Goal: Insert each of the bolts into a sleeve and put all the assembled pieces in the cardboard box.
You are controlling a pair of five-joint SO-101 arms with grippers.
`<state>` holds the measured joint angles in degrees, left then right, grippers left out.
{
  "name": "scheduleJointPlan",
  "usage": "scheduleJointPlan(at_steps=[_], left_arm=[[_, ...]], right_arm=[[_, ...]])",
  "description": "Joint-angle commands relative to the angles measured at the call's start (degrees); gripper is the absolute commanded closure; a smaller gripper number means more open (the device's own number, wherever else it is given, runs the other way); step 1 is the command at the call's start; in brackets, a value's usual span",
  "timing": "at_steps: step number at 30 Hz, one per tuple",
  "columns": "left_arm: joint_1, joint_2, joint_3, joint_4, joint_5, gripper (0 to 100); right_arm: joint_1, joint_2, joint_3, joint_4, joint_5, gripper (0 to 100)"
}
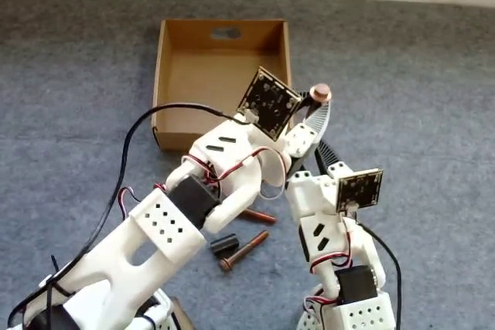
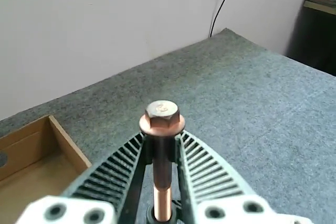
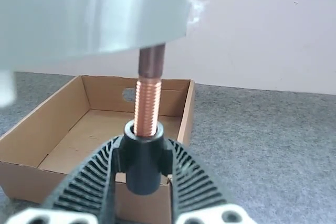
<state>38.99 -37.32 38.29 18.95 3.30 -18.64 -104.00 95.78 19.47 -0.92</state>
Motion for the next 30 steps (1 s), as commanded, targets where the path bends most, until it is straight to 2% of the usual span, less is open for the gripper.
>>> scheduleJointPlan(at_steps=[1,12,18,27,30], left_arm=[[0.31,-0.13,-0.66,-1.58,0.44,99],[-0.57,-0.57,3.47,-1.58,0.62,99],[-6.02,-0.48,5.32,-1.58,11.87,99],[-5.93,-0.57,6.81,-1.58,11.87,99],[-5.85,-0.57,6.81,-0.62,11.87,93]], right_arm=[[0.57,-0.84,6.99,0.04,-0.35,99.1],[0.57,-0.84,6.99,0.04,-0.35,99.1],[0.57,-0.84,6.99,0.04,-0.35,99.1],[0.57,-0.84,6.99,0.04,-0.35,99.1],[0.57,-0.84,6.99,0.04,-0.35,99.1]])
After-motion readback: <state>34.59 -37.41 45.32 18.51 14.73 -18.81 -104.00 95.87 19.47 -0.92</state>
